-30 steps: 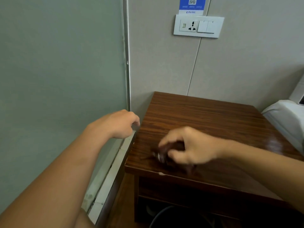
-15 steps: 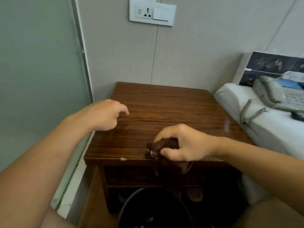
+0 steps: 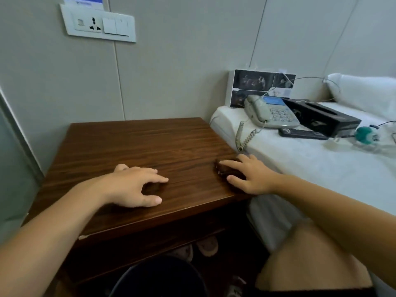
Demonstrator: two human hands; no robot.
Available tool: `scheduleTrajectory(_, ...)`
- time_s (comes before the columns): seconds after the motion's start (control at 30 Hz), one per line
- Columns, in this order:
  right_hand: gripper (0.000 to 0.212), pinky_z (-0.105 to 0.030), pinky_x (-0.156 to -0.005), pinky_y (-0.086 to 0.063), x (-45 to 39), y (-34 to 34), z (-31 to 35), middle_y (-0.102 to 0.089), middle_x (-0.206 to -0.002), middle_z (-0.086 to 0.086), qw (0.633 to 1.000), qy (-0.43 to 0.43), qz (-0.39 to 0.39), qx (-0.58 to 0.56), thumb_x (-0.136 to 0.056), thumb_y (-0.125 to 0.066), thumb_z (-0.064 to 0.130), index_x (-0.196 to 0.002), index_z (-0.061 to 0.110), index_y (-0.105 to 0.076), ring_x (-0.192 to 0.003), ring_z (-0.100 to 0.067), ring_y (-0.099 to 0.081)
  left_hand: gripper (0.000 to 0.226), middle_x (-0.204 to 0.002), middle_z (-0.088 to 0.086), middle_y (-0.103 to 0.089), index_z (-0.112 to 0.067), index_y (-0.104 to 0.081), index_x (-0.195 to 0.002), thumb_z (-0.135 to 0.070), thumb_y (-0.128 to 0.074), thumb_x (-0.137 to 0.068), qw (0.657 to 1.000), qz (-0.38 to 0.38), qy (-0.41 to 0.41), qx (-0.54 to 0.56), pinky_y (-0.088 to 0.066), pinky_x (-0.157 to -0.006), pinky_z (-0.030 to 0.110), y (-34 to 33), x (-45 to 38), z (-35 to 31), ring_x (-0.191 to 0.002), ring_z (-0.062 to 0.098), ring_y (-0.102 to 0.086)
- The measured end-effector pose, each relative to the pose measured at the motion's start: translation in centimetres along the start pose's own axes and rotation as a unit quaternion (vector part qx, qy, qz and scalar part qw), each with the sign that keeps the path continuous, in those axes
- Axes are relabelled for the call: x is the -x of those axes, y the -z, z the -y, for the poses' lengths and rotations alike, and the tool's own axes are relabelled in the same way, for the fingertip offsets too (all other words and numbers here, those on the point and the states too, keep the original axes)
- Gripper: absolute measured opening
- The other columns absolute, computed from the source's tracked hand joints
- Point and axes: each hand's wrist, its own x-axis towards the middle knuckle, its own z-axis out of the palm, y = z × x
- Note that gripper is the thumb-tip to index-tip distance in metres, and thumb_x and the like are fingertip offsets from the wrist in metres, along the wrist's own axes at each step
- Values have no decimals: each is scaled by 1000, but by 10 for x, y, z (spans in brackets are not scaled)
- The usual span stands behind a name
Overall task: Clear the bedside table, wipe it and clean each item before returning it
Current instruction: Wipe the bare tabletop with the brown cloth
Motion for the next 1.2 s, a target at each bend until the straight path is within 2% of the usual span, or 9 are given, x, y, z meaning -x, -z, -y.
scheduleTrajectory(0.17, 46, -26, -91, -48, 46, 5, 42, -62, -113, 4, 978, 191, 27, -79, -90, -64, 39, -135, 32, -59, -101, -15, -63, 64, -170, -14, -19, -56, -28, -154, -65, -54, -97, 1000, 7, 5, -12, -10, -122, 41, 4, -4, -5, -157, 10, -16)
scheduleTrajectory(0.27, 37, -27, -95, -51, 17, 23, 14, -71, -111, 12, 979, 140, -61, -133, -85, -67, 27, -122, 30, -69, -103, -8, -67, 64, -170, -15, -17, -57, -27, -154, -64, -54, -97, 1000, 8, 4, -6, -10, -122, 40, 2, -6, -5, -157, 10, -15)
scheduleTrajectory(0.4, 45, -39, -98, -50, -29, 19, -32, -61, -115, -7, 994, -50, -67, -73, -94, -64, 41, -139, 37, -58, -111, -30, -63, 63, -170, -15, -16, -58, -25, -154, -65, -53, -97, 1000, 3, 1, -2, -10, -122, 40, -1, -3, -2, -157, 9, -14)
scheduleTrajectory(0.47, 47, -39, -96, -48, -33, -1, -20, -56, -116, -8, 996, -63, -48, -37, -100, -57, 48, -145, 38, -52, -114, -34, -59, 63, -170, -16, -16, -58, -26, -154, -65, -52, -97, 1000, -4, 3, 2, -10, -122, 40, -3, -2, -2, -157, 8, -13)
scheduleTrajectory(0.7, 41, -26, -88, -49, 1, 6, 83, -63, -111, 6, 957, 272, 54, -87, -97, -61, 46, -137, 36, -59, -99, -10, -61, 64, -169, -19, -16, -59, -29, -153, -67, -54, -95, 1000, -8, -3, 25, -10, -125, 42, -3, -3, 3, -156, 6, -14)
scheduleTrajectory(0.83, 39, -35, -96, -50, -48, 19, 55, -67, -113, 6, 976, 181, -57, -110, -94, -61, 48, -132, 37, -62, -106, -15, -63, 56, -165, -21, -29, -51, -41, -150, -57, -59, -98, 998, -28, 7, 51, -20, -124, 36, 5, 3, 8, -153, 7, -25)
scheduleTrajectory(0.97, 48, -38, -91, -53, -52, -14, 46, -57, -117, -1, 996, 60, -67, -28, -98, -55, 54, -143, 39, -52, -110, -29, -63, 58, -164, -21, -31, -50, -42, -150, -54, -64, -96, 998, -24, 24, 47, -24, -124, 38, 6, 4, 10, -153, 9, -27)
scheduleTrajectory(1.03, 46, -37, -90, -53, -28, -19, 61, -57, -114, 0, 989, 120, -71, -57, -96, -56, 54, -140, 41, -53, -107, -27, -64, 59, -164, -20, -31, -49, -42, -151, -54, -64, -96, 998, -24, 25, 46, -23, -125, 38, 6, 3, 9, -153, 10, -26)
scheduleTrajectory(1.2, 41, -29, -90, -52, 15, 17, 77, -66, -110, 8, 957, 273, 45, -88, -92, -65, 49, -131, 36, -61, -102, -11, -65, 59, -163, -21, -31, -51, -43, -149, -54, -66, -95, 998, -14, 26, 59, -25, -125, 39, 8, 3, 10, -152, 9, -27)
